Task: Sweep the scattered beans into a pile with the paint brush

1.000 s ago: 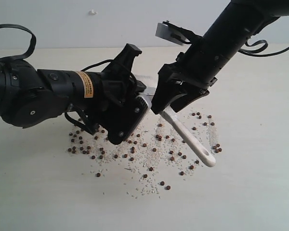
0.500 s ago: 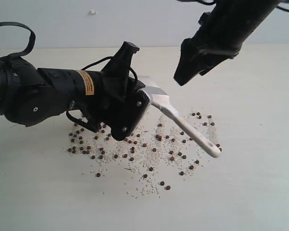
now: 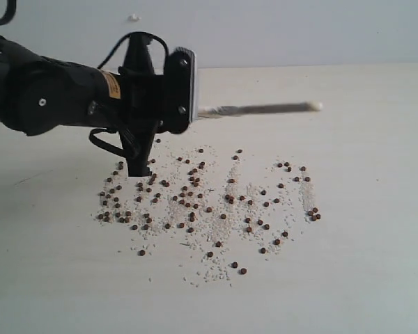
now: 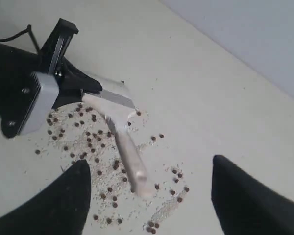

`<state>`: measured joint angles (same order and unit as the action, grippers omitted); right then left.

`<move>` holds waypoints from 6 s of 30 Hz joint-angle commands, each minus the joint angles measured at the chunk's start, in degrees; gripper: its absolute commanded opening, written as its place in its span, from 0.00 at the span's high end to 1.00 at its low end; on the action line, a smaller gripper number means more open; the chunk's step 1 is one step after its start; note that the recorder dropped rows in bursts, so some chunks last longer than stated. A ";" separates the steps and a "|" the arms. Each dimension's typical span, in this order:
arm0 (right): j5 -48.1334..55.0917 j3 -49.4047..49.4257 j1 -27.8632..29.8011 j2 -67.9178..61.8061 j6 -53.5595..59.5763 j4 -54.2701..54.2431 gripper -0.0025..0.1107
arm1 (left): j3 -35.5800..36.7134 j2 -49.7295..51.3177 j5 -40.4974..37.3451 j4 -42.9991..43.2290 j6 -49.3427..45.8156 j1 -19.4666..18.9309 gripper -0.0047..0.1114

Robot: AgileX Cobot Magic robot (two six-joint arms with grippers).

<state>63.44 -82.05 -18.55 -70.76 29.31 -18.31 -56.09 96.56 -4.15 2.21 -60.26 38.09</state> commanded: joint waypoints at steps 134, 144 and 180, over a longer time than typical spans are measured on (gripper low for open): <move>6.52 16.96 3.25 -30.06 82.92 -81.64 0.48 | 6.61 6.80 -65.81 -88.61 -59.74 -30.11 0.96; 6.52 14.49 3.25 -30.16 78.07 -81.64 0.48 | 6.61 6.80 -65.81 -89.14 -59.74 -30.11 0.96; 6.52 8.35 -2.07 -34.04 75.84 -81.64 0.50 | 6.61 6.80 -65.81 -88.09 -59.74 -30.11 0.96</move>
<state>68.81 -72.40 -20.57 -104.93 106.89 -99.58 -49.57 103.50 -69.08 -85.22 -119.70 8.24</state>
